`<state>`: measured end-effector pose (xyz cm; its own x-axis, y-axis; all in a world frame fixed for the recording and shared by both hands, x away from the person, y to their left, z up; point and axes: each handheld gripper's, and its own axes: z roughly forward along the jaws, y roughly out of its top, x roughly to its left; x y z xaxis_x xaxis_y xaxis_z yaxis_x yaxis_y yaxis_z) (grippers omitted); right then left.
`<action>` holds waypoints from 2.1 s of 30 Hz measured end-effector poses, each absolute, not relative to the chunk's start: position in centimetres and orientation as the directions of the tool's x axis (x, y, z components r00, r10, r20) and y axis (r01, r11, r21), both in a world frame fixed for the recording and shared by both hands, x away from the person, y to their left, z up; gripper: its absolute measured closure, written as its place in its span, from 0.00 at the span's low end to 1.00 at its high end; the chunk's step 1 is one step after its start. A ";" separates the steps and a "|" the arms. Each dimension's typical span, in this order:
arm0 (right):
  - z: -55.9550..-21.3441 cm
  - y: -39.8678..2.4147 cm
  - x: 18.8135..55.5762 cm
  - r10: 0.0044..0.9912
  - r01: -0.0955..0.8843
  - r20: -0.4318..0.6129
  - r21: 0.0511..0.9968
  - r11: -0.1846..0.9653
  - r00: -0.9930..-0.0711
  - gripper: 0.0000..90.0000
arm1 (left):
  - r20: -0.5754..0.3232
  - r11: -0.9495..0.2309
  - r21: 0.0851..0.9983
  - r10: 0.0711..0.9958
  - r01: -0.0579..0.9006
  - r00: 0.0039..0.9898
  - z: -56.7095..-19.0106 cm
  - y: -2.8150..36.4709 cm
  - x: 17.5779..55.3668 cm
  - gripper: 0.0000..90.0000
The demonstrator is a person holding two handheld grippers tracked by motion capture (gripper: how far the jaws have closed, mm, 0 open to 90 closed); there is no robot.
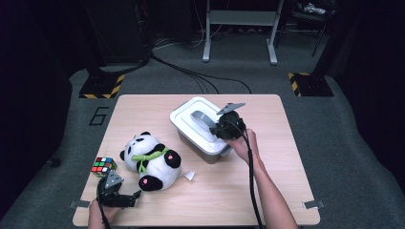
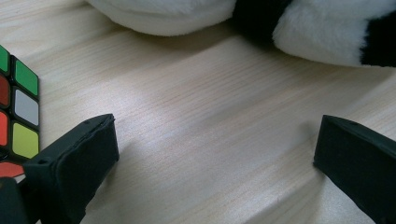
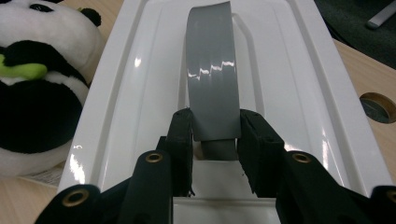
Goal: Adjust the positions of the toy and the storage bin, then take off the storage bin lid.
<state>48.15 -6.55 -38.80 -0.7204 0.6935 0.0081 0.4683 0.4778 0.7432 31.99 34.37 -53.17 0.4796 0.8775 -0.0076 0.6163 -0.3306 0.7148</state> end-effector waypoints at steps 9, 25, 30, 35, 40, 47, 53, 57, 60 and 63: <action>-38.9 -6.9 45.8 0.676 0.456 0.014 0.748 0.482 -0.737 0.74 | -0.007 -0.332 0.715 0.877 0.616 0.480 -53.2 34.4 32.0 0.00; -39.0 -7.0 43.3 0.670 0.465 0.040 0.751 0.470 -0.741 0.74 | -0.018 -0.318 0.716 0.881 0.621 0.473 -53.2 34.3 32.0 0.00; -38.9 -6.7 43.2 0.680 0.456 0.023 0.759 0.465 -0.733 0.69 | -0.007 -0.330 0.716 0.878 0.615 0.479 -53.2 34.4 32.0 0.00; -37.7 -5.4 43.6 0.677 0.418 -0.023 0.770 0.481 -0.736 0.59 | -0.006 -0.332 0.715 0.877 0.615 0.480 -53.2 34.4 32.0 0.00; -37.0 -3.5 44.5 0.676 0.403 -0.071 0.756 0.516 -0.734 0.52 | -0.007 -0.331 0.715 0.877 0.615 0.480 -53.2 34.4 32.0 0.00; -37.0 -2.4 45.6 0.662 0.396 -0.105 0.728 0.559 -0.742 0.53 | -0.007 -0.331 0.715 0.877 0.616 0.480 -53.2 34.4 32.0 0.00; -37.2 -2.3 45.8 0.661 0.402 -0.103 0.721 0.564 -0.743 0.71 | -0.007 -0.332 0.715 0.877 0.615 0.480 -53.2 34.4 32.0 0.00; -37.2 -2.2 45.9 0.661 0.400 -0.106 0.722 0.565 -0.743 0.73 | -0.006 -0.331 0.716 0.878 0.614 0.479 -53.2 34.4 32.0 0.00; -37.2 -2.2 45.9 0.668 0.412 -0.095 0.721 0.557 -0.738 0.73 | -0.007 -0.332 0.715 0.877 0.615 0.481 -53.2 34.4 32.0 0.00; -37.1 -2.3 45.8 0.676 0.422 -0.083 0.723 0.547 -0.732 0.74 | -0.006 -0.332 0.715 0.877 0.615 0.481 -53.2 34.4 32.0 0.00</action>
<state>45.81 -2.32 -37.05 -0.7323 0.6758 -0.0833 0.4220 0.5465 0.7233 32.01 34.38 -53.17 0.4807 0.8768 -0.0062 0.6153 -0.3323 0.7148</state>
